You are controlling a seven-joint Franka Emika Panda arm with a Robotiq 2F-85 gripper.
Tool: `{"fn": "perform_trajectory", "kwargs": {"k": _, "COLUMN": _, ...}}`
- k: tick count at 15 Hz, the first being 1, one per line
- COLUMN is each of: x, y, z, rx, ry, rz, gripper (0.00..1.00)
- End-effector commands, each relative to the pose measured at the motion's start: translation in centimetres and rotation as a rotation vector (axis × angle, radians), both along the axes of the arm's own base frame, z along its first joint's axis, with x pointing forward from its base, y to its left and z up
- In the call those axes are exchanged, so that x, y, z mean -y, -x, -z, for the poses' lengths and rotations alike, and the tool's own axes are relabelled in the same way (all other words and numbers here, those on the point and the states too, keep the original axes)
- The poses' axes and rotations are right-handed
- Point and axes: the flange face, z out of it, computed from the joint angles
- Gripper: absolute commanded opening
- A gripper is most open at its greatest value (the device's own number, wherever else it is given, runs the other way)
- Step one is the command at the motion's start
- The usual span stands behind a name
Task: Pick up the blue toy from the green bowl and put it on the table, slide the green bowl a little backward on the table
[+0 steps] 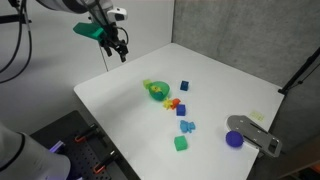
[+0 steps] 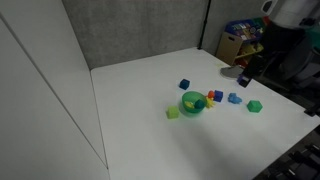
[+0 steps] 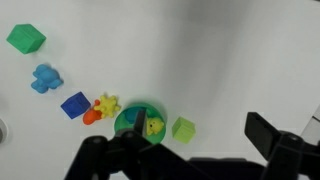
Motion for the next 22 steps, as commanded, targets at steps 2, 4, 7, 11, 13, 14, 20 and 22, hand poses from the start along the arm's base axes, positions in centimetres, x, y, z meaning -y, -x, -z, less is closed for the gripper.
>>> {"fn": "perform_trajectory", "kwargs": {"k": 2, "x": 0.4, "y": -6.3, "z": 4.2, "rx": -0.012, "ry": 0.003, "rz": 0.055, "gripper": 1.00}}
{"fn": "perform_trajectory", "kwargs": {"k": 4, "x": 0.9, "y": -8.5, "z": 6.0, "rx": -0.026, "ry": -0.006, "rz": 0.073, "gripper": 1.00}}
{"fn": "perform_trajectory", "kwargs": {"k": 7, "x": 1.8, "y": -11.7, "z": 8.1, "rx": -0.044, "ry": -0.012, "rz": 0.098, "gripper": 1.00}}
{"fn": "perform_trajectory", "kwargs": {"k": 11, "x": 3.2, "y": -16.1, "z": 10.5, "rx": -0.062, "ry": -0.008, "rz": 0.132, "gripper": 1.00}}
{"fn": "perform_trajectory", "kwargs": {"k": 13, "x": 4.0, "y": -18.1, "z": 12.0, "rx": -0.069, "ry": 0.000, "rz": 0.148, "gripper": 1.00}}
{"fn": "perform_trajectory", "kwargs": {"k": 14, "x": 4.3, "y": -18.9, "z": 12.6, "rx": -0.071, "ry": 0.003, "rz": 0.155, "gripper": 1.00}}
{"fn": "perform_trajectory", "kwargs": {"k": 20, "x": 5.2, "y": -22.8, "z": 17.5, "rx": -0.089, "ry": 0.023, "rz": 0.154, "gripper": 1.00}}
{"fn": "perform_trajectory", "kwargs": {"k": 22, "x": 5.2, "y": -23.5, "z": 19.5, "rx": -0.107, "ry": 0.033, "rz": 0.149, "gripper": 1.00}}
